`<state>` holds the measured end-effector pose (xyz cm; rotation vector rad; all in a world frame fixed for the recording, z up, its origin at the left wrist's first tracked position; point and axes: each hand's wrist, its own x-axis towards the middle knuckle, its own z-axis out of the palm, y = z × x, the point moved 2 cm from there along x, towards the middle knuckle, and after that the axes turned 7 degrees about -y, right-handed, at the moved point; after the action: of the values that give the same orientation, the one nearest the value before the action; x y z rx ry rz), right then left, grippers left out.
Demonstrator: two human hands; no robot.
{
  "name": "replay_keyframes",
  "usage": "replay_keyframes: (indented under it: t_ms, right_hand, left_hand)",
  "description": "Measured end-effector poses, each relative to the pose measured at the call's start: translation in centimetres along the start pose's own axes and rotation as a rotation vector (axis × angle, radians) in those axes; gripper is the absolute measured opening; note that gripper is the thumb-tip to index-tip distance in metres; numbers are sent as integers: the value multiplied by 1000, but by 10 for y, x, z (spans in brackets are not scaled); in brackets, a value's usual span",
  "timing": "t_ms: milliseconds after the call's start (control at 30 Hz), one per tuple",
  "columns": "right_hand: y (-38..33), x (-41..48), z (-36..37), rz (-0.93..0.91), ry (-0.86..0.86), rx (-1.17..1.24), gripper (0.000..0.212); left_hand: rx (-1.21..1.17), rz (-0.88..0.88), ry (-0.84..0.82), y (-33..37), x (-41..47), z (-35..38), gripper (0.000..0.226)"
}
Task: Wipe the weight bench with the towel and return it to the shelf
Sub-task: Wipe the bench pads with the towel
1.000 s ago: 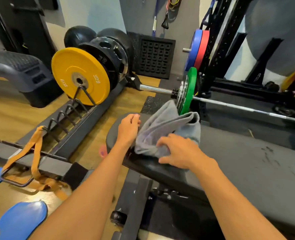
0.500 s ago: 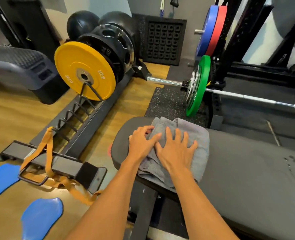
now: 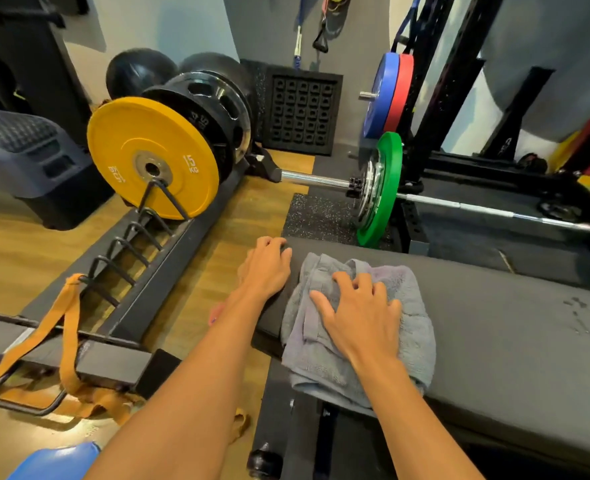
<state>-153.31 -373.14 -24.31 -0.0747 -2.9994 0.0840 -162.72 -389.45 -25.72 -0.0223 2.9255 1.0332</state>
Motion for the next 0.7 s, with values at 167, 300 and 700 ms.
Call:
replay_keyframes:
  t_ms: [167,300,700]
  right_hand:
    - [-6,44,17,30,70,-25,44]
    - [-24,115,25,46,34,11,44]
    - [-46,48,9,52,-11,77,37]
  left_hand:
    - [-216,-17,-107,-7,50,-1,56]
    - [-274,-18,-62,-12,60,7,66]
    - [-320,-110,-132,-7,37,-3,72]
